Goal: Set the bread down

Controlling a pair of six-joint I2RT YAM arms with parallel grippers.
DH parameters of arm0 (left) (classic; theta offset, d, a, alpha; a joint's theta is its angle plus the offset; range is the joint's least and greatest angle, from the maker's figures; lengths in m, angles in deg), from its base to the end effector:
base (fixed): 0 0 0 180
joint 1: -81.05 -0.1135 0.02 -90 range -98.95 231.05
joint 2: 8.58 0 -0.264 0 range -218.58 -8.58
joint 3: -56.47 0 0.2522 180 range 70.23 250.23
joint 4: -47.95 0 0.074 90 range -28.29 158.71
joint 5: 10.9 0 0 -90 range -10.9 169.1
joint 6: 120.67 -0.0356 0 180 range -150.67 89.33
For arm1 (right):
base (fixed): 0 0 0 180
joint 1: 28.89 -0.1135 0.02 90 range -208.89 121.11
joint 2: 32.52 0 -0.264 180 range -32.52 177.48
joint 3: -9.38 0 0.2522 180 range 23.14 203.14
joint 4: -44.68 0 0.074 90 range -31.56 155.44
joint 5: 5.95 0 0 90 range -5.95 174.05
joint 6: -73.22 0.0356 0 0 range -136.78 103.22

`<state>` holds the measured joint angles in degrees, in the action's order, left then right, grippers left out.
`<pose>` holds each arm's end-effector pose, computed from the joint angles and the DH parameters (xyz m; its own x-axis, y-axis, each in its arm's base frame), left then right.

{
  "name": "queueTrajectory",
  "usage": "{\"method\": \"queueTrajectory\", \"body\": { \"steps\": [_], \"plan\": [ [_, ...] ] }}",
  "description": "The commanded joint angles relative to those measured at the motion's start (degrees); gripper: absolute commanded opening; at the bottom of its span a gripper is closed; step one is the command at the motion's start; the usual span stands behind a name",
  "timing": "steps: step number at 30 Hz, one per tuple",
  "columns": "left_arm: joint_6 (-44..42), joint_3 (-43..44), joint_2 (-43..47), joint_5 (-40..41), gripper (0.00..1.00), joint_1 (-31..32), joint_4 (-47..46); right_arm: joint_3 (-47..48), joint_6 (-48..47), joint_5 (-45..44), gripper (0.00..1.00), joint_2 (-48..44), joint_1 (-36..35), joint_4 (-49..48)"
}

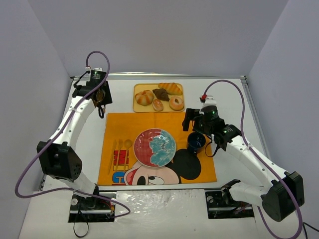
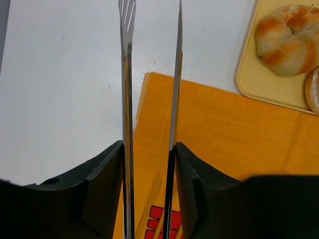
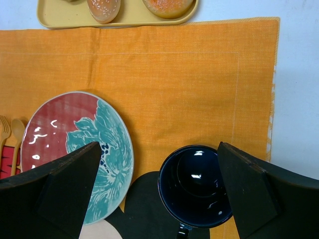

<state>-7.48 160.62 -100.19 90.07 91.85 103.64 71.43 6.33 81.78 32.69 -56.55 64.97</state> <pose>0.3481 -0.0595 0.3576 -0.6363 -0.2722 -0.7219 -0.2208 0.9608 -0.1677 0.2324 0.1202 0.2957 -0.4936 0.1841 -0.8500 -0.2587 0.9020 0.3456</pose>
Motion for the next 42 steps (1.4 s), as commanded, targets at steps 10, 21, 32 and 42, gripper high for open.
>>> {"method": "queueTrajectory", "body": {
  "steps": [10,21,32,42],
  "plan": [
    [0.0,0.3,7.0,1.0,0.44,4.2,2.0,3.5,0.7,-4.8,0.99,-0.8,0.3,-1.7],
    [1.3,2.4,4.0,0.2,0.44,12.8,1.6,6.3,3.0,-13.4,1.00,-1.1,0.8,2.3],
    [0.7,7.0,-3.7,-2.9,0.45,14.6,-1.0,6.6,2.8,-14.5,1.00,-5.1,3.5,5.3],
    [-0.8,13.4,-10.0,-4.4,0.49,15.3,-0.7,6.3,2.5,-13.9,1.00,-6.6,5.0,6.9]
  ]
}}
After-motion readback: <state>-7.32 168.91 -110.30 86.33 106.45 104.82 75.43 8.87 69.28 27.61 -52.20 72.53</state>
